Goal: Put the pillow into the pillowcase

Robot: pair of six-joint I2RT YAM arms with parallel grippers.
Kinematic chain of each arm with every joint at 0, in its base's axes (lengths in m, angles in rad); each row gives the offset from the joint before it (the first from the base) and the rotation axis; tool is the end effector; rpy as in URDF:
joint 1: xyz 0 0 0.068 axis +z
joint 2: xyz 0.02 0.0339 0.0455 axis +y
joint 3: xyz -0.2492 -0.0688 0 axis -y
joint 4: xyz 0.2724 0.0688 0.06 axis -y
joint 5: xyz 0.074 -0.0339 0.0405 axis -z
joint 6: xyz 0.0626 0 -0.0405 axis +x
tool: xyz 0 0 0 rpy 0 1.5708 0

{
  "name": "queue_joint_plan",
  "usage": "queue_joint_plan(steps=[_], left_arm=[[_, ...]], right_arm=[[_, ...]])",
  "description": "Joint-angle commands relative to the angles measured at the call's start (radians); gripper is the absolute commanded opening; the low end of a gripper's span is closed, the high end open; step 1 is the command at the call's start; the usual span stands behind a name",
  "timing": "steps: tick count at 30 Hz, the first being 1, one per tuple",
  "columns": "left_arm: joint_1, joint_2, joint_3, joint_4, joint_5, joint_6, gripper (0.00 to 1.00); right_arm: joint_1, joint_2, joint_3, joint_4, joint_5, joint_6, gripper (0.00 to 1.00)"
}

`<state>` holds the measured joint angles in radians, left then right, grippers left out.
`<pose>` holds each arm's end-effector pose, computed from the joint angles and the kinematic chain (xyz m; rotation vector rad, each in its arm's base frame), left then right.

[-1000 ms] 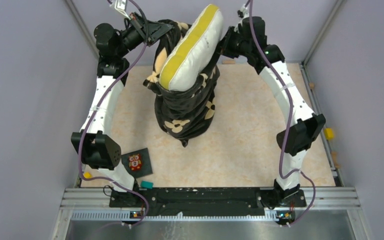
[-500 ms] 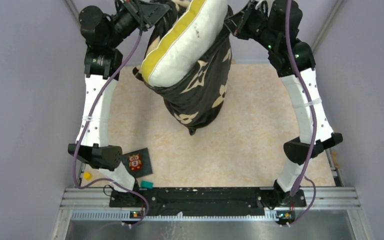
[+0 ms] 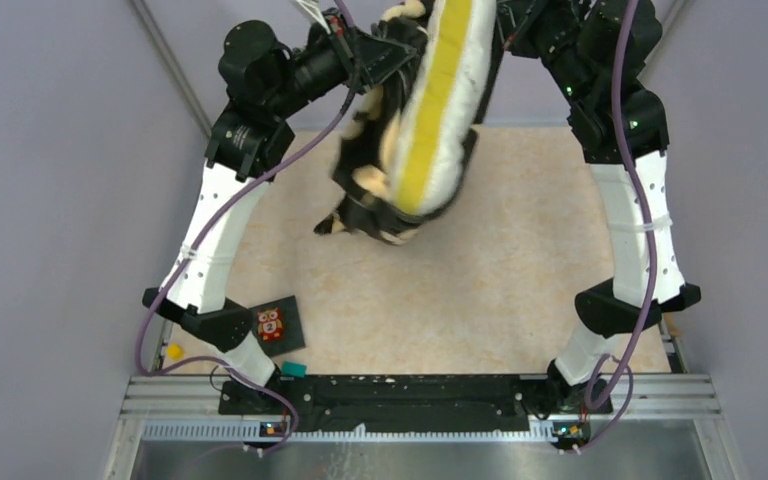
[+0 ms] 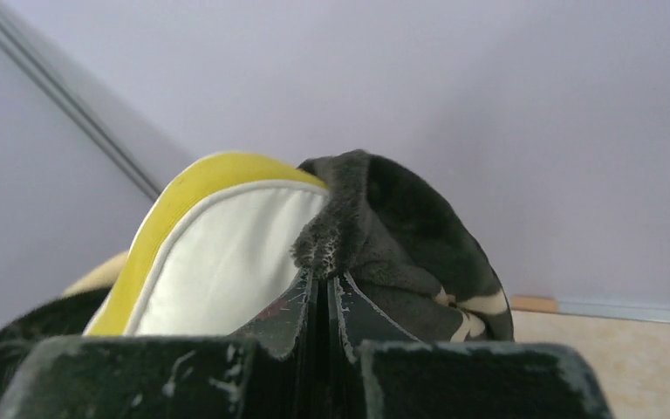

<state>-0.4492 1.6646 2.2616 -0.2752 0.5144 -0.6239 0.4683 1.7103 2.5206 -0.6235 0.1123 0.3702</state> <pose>0.3080 -0.1827 0.6050 0.3625 1.3485 -1.2269 0.3001 0.1439 0.6243 0.0264 1.4130 0.6202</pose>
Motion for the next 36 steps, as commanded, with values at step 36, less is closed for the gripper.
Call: queue_joint_plan(steps=[36], left_arm=[[0.126, 0.056, 0.169, -0.170, -0.241, -0.001, 0.00]], right_arm=[[-0.130, 0.011, -0.058, 0.005, -0.222, 0.066, 0.00]])
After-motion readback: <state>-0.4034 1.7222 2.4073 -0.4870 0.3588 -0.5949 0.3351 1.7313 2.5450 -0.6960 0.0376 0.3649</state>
